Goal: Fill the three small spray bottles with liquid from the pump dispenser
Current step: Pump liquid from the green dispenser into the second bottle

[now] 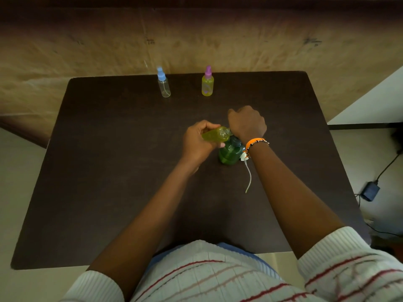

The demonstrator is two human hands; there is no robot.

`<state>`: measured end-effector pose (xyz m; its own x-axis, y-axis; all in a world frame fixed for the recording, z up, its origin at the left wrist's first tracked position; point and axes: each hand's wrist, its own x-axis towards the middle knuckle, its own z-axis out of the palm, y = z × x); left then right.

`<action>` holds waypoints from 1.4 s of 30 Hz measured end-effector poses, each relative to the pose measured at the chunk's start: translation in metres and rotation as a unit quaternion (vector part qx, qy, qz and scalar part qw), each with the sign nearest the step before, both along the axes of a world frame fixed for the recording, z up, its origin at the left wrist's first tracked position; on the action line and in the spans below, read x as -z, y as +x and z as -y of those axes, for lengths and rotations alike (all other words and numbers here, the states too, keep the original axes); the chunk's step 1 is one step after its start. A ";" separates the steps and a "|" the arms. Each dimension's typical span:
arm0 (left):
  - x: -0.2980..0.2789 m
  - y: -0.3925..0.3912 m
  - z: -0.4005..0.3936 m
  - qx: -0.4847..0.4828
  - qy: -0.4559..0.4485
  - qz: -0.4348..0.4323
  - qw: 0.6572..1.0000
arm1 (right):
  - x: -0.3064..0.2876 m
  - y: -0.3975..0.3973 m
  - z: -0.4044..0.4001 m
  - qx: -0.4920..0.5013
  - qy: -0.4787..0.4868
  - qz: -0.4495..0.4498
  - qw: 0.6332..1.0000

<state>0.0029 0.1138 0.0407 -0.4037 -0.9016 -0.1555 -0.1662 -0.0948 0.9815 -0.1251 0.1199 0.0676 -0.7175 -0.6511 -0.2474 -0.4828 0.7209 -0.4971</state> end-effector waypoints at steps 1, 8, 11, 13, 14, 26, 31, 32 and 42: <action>-0.001 0.000 0.000 0.002 0.000 -0.001 1.000 | -0.001 0.000 -0.001 -0.001 0.001 0.000 1.000; -0.006 0.002 0.000 0.008 0.000 -0.009 1.000 | -0.007 -0.002 0.002 -0.025 0.043 0.028 0.998; -0.006 0.002 0.000 0.007 0.003 -0.009 1.000 | -0.007 -0.004 0.002 -0.033 0.048 0.033 0.998; -0.006 0.001 -0.001 0.006 0.004 -0.009 1.000 | -0.005 -0.003 0.001 -0.019 0.032 0.034 0.999; -0.005 0.000 0.000 0.005 0.004 -0.008 1.000 | -0.005 -0.003 0.001 -0.007 0.021 0.034 0.999; -0.002 0.000 0.001 -0.003 -0.002 0.010 1.000 | -0.005 0.000 -0.002 0.007 0.001 0.025 1.000; -0.006 0.002 0.000 0.006 -0.004 0.008 1.000 | -0.005 -0.004 0.002 -0.029 0.039 0.032 0.998; -0.006 0.002 0.000 0.005 -0.004 0.006 1.000 | -0.004 -0.004 0.002 -0.027 0.038 0.029 0.998; 0.001 0.000 -0.001 -0.008 0.001 -0.003 1.000 | 0.008 -0.005 0.003 0.002 0.002 0.014 1.000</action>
